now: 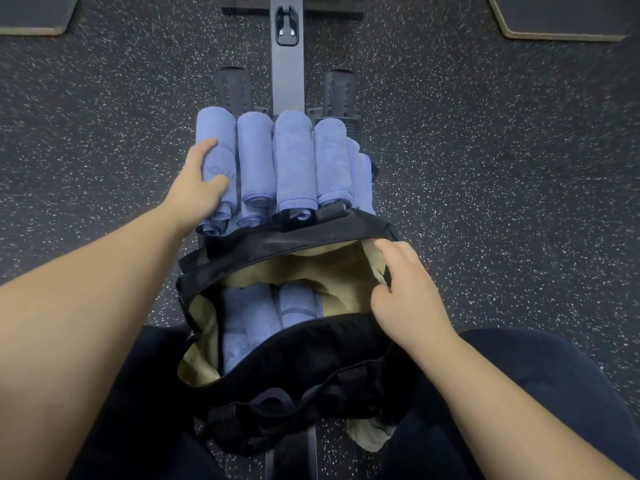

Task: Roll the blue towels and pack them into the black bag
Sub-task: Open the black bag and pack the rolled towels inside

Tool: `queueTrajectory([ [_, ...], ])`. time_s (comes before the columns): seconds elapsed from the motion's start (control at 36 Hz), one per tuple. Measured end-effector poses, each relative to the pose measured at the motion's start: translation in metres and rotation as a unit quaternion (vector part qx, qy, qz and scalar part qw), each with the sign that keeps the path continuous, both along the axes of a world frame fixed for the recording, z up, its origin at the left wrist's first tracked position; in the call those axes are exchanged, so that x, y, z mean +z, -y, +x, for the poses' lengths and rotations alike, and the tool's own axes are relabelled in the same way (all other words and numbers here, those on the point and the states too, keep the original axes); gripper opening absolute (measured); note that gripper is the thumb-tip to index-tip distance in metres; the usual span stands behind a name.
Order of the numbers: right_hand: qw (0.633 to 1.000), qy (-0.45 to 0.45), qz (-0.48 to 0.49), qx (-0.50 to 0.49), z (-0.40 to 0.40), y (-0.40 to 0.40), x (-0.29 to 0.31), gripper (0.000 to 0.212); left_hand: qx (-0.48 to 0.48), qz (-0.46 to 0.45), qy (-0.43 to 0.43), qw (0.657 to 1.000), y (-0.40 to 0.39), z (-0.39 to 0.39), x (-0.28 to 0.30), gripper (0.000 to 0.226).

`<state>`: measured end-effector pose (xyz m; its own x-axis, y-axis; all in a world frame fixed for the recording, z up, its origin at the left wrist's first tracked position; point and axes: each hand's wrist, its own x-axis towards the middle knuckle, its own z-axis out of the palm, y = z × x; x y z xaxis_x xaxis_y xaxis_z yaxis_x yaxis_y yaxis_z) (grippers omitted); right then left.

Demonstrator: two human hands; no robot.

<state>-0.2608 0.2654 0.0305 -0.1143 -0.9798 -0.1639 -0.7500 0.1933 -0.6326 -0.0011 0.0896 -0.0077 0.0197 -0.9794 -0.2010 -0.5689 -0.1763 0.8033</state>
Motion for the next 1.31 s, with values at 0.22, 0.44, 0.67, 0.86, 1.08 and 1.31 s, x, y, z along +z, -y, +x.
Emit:
queueTrajectory([
  [0.22,1.000,-0.018,0.002,0.006,0.001,0.000,0.002,0.048,0.031,-0.073,-0.064,0.995,-0.021,0.012,0.011,0.062],
  [0.44,1.000,-0.013,0.005,0.021,-0.001,-0.001,0.005,0.051,0.047,-0.108,-0.115,0.986,-0.068,0.014,0.054,0.068],
  [0.67,0.997,0.040,0.027,0.060,-0.003,-0.005,0.012,0.078,-0.066,-0.073,-0.100,0.990,-0.156,0.003,0.079,0.071],
  [0.86,0.993,0.055,0.075,0.074,-0.006,-0.010,0.017,0.081,-0.165,-0.017,-0.155,0.974,-0.196,0.003,0.081,0.069],
  [1.08,0.995,0.019,0.075,0.064,-0.007,-0.015,0.012,0.081,-0.190,0.005,-0.182,0.965,-0.214,-0.003,0.076,0.068],
  [1.31,0.997,-0.004,0.062,0.043,-0.003,-0.025,0.011,0.087,-0.282,0.016,-0.080,0.956,-0.218,-0.002,0.057,0.070],
])
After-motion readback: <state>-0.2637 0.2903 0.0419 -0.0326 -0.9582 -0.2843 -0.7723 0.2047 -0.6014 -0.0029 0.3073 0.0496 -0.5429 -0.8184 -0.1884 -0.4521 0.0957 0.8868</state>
